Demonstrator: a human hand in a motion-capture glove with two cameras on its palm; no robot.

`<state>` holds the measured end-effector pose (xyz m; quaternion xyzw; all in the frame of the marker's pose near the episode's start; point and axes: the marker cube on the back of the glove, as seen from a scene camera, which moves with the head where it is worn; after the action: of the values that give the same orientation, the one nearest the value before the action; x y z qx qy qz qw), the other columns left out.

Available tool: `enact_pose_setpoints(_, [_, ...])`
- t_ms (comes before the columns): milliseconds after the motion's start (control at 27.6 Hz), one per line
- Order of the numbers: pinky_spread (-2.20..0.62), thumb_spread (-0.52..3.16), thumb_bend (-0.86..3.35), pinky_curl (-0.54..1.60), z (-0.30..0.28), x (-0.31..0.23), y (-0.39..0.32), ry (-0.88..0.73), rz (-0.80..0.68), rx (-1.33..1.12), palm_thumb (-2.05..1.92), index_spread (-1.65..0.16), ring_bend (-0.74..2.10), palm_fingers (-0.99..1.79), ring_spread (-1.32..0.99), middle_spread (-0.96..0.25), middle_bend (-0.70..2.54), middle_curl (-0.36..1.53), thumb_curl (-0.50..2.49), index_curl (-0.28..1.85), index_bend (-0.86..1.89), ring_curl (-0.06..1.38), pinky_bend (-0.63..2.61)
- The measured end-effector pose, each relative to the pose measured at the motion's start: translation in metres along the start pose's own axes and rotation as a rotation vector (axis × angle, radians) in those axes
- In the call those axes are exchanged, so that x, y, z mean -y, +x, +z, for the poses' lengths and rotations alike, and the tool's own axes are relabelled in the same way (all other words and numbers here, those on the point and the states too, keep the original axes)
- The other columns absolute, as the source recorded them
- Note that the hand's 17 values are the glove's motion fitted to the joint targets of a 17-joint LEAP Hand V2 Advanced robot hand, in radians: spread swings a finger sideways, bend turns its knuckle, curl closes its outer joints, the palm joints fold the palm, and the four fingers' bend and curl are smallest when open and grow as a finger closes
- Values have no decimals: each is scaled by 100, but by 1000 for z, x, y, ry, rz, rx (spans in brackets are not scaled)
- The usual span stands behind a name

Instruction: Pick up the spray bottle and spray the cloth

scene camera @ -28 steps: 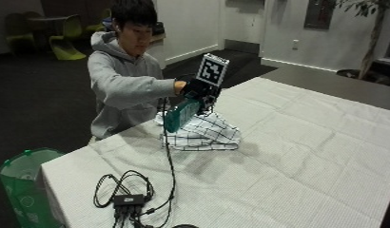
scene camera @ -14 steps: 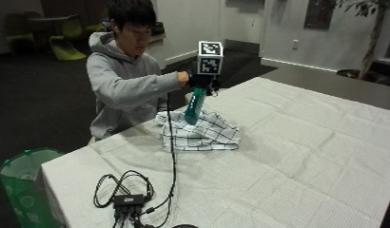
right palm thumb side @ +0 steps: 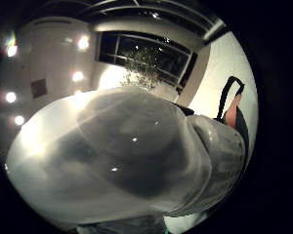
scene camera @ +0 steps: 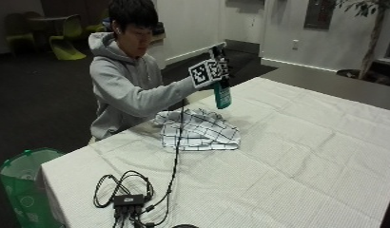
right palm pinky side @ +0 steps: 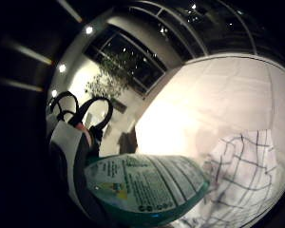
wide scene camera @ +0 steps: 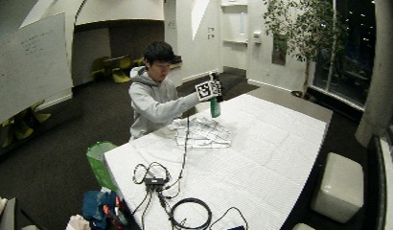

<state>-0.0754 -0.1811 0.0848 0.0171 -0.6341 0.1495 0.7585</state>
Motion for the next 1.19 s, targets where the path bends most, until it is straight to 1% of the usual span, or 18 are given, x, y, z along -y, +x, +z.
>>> enact_pose_setpoints(109, [-28,18,-3,42,11,8,20,176,-20,11,97,-17,72,139,-18,-12,69,53,77,55,47,48,41])
enact_pose_setpoints(181, [-27,19,-3,42,17,16,36,264,-19,16,98,-17,72,138,-18,-12,69,53,77,55,45,48,42])
enact_pose_setpoints(290, [-27,20,-3,42,26,28,63,344,8,8,98,-17,72,138,-17,-11,69,53,77,54,43,48,42])
enact_pose_setpoints(398, [-27,22,-3,42,33,35,87,371,54,-5,98,-17,72,138,-17,-11,69,53,77,54,42,48,43])
enact_pose_setpoints(651, [-26,25,-4,42,44,46,117,383,122,-26,98,-17,73,138,-16,-10,68,53,77,54,38,48,43])
enact_pose_setpoints(832, [-27,30,-5,43,47,51,120,360,136,-32,95,-18,73,138,-16,-10,67,53,77,55,36,48,45])
enact_pose_setpoints(941, [-27,36,-4,44,51,52,119,329,134,-54,94,-17,69,133,-15,-10,67,53,75,54,31,47,50])
enact_pose_setpoints(1086, [-25,52,-4,44,57,49,116,221,120,-129,91,-18,70,120,-15,-11,61,52,72,51,18,47,53])
enact_pose_setpoints(1122, [-24,56,-5,44,58,47,115,187,115,-146,90,-19,70,110,-16,-12,60,52,70,49,13,47,53])
enact_pose_setpoints(1158, [-24,58,-6,44,59,45,114,151,109,-161,88,-19,69,107,-15,-12,59,51,69,48,11,48,53])
enact_pose_setpoints(1194, [-22,61,-6,44,58,43,114,117,104,-174,86,-19,69,95,-16,-12,55,51,67,46,6,47,52])
